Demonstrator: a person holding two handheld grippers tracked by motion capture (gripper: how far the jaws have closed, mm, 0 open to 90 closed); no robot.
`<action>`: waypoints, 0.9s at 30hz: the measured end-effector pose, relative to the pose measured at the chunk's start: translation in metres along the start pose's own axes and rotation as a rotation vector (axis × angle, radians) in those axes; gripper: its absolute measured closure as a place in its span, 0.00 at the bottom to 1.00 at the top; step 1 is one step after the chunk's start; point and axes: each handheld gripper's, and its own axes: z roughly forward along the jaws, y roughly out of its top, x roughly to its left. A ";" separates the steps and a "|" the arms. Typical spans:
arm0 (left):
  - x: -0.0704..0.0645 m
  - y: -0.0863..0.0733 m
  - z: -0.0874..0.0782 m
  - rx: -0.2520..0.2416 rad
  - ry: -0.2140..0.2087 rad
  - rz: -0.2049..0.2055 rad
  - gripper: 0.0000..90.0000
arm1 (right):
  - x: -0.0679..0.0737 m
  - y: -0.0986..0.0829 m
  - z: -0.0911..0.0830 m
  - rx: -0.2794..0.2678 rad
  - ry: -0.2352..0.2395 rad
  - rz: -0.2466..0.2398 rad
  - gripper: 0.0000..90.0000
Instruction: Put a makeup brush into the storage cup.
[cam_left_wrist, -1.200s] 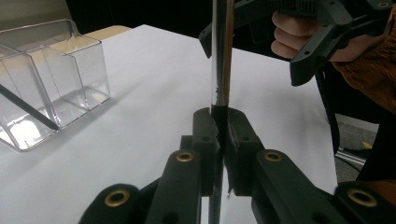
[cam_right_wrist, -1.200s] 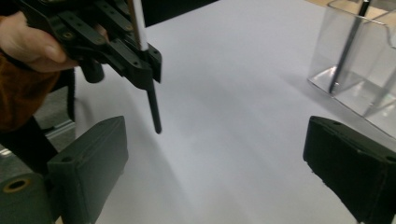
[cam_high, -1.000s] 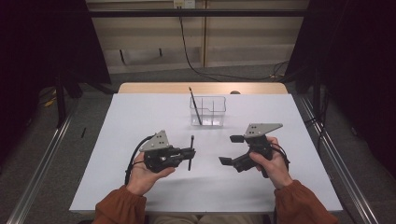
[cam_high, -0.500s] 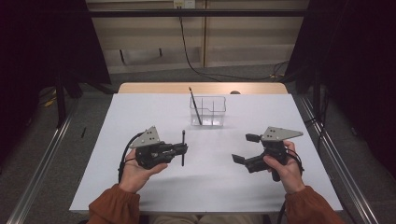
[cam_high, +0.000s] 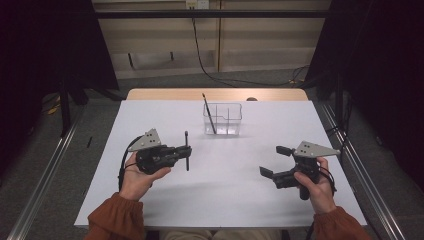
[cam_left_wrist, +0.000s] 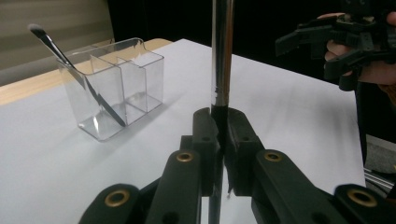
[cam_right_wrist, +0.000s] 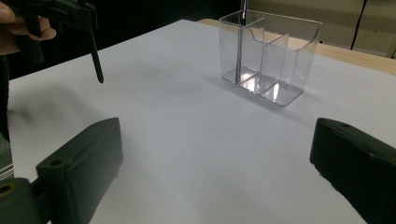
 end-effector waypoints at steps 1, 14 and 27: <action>0.001 0.001 -0.001 0.001 0.005 0.000 0.93 | 0.000 -0.001 -0.001 -0.009 -0.004 0.003 0.02; 0.012 0.012 -0.008 -0.014 0.028 -0.008 0.93 | -0.009 -0.021 -0.013 -0.077 -0.083 0.051 0.02; 0.032 0.031 -0.008 -0.032 0.064 -0.012 0.93 | -0.011 -0.039 -0.021 -0.123 -0.132 0.045 0.00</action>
